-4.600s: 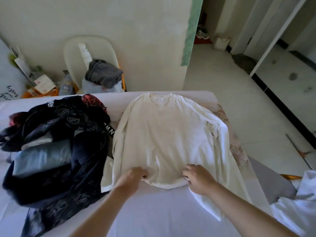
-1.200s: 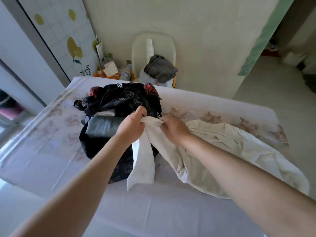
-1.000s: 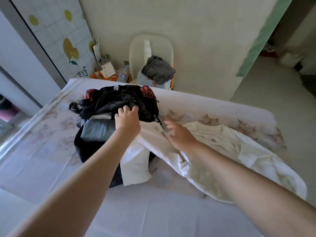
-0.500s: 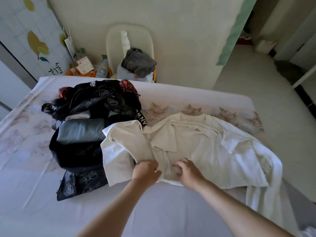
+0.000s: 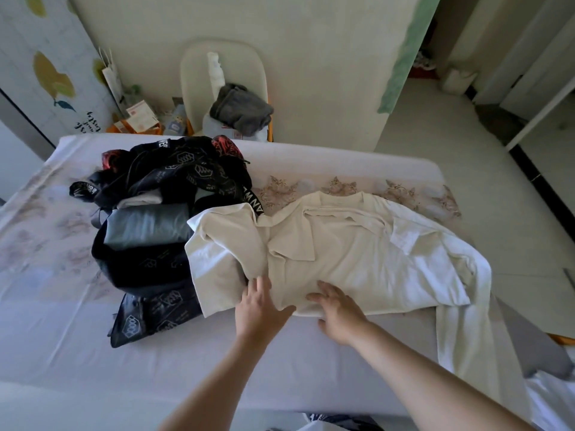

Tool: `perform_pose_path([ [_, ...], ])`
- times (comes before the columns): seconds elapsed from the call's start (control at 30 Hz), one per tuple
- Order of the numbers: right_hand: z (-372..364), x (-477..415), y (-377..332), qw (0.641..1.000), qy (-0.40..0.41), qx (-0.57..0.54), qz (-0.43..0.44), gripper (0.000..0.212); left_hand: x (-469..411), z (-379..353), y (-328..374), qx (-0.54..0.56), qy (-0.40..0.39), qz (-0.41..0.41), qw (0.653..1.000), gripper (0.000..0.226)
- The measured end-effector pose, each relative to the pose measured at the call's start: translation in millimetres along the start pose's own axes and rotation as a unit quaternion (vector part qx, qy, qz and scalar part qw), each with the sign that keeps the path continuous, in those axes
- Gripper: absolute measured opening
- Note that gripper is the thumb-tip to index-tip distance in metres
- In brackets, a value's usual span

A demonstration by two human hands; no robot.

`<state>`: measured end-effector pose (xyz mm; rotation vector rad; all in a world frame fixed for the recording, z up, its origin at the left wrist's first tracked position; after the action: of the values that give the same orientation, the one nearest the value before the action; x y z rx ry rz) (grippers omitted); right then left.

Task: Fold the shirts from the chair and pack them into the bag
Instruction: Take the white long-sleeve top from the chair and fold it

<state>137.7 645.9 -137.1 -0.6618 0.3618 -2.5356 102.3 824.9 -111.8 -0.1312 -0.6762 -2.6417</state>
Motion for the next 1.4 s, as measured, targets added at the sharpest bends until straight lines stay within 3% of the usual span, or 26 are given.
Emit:
perform_pose_path([
  [0.13, -9.4, 6.7, 4.9, 1.0, -0.003, -0.03, -0.004, 0.06, 6.2, -18.7, -4.7, -0.073, -0.016, -0.017, 0.997, 0.027],
  [0.27, -9.4, 8.1, 9.2, 1.0, -0.012, -0.027, 0.003, 0.06, 7.6, -6.4, -20.3, 0.054, 0.037, 0.012, 0.998, 0.012],
  [0.33, -7.4, 7.6, 8.0, 1.0, -0.01, -0.012, 0.008, 0.06, 5.9, 3.0, -35.2, 0.186, 0.029, 0.092, 0.978, 0.016],
  [0.37, -6.8, 7.6, 7.6, 1.0, -0.008, -0.004, 0.007, 0.059, 5.4, 4.6, -46.3, 0.273, 0.017, 0.155, 0.949, 0.019],
  [0.43, -3.8, 8.3, 8.7, 1.0, 0.01, 0.022, -0.008, 0.058, 8.0, 0.9, -60.0, 0.484, 0.0, 0.245, 0.84, 0.02],
  [0.47, 0.4, 8.1, 10.1, 0.998, 0.038, 0.047, -0.015, 0.057, 9.8, -2.4, -60.5, 0.554, -0.015, 0.267, 0.788, 0.019],
  [0.5, 5.2, 7.7, 11.7, 0.995, 0.068, 0.075, -0.023, 0.055, 11.2, -2.9, -59.7, 0.583, -0.026, 0.274, 0.764, 0.017],
  [0.53, 9.3, 7.3, 13.7, 0.991, 0.092, 0.098, -0.03, 0.053, 11.4, -0.6, -58.2, 0.574, -0.035, 0.27, 0.772, 0.014],
  [0.63, 14.3, 4.3, 18.1, 0.989, 0.083, 0.118, -0.015, 0.039, 4.8, 16.7, -57.5, 0.394, -0.024, 0.2, 0.897, 0.026],
  [0.7, 13.5, 4.0, 18.8, 0.995, 0.033, 0.098, 0.008, 0.031, -1.7, 23.3, -59.3, 0.219, -0.024, 0.155, 0.963, 0.019],
  [0.77, 4.3, 6.1, 16.8, 0.996, -0.055, 0.069, 0.025, 0.026, -2.3, 21.3, -58.2, 0.035, -0.069, 0.127, 0.989, 0.019],
  [0.83, -7.9, 9.1, 15.9, 0.987, -0.152, 0.046, 0.021, 0.019, -4.7, 21.0, -43.8, -0.151, -0.1, 0.073, 0.981, 0.034],
  [0.9, -4.9, 5.5, 19.6, 0.984, -0.176, -0.013, -0.005, 0.007, -12.1, 27.6, -12.8, -0.224, -0.067, 0.001, 0.972, 0.041],
  [1.0, 29.9, -17.6, 35.1, 0.991, -0.104, -0.071, -0.043, 0.017, -20.9, 25.5, 53.9, -0.141, -0.012, -0.188, 0.972, 0.033],
  [1.1, 72.7, -43.3, 58.3, 0.998, 0.008, -0.049, -0.046, 0.02, -30.6, -0.6, 94.6, -0.149, -0.033, -0.308, 0.939, 0.043],
  [1.23, 99.0, -70.9, 77.5, 0.997, 0.078, -0.02, -0.022, 0.027, -57.4, -29.8, 92.8, -0.225, -0.069, -0.3, 0.925, 0.065],
  [1.33, 110.6, -93.1, 74.6, 0.991, 0.123, 0.042, 0.032, 0.038, -76.9, -29.7, 89.3, -0.243, -0.041, -0.288, 0.926, 0.05],
  [1.4, 115.7, -110.4, 74.6, 0.986, 0.136, 0.083, 0.045, 0.05, -89.6, -19.4, 89.5, -0.199, -0.015, -0.277, 0.94, 0.039],
])
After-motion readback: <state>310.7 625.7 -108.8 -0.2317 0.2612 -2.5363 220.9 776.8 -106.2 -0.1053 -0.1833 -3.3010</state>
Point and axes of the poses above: each hand's wrist, its own x-axis away from the middle knuckle, its own z-axis out of the back of the hand, y = z × x, the point moved 10 cm from there along -x, towards the middle knuckle, and after that the axes turned 3 degrees about z, right-handed, at the moved point
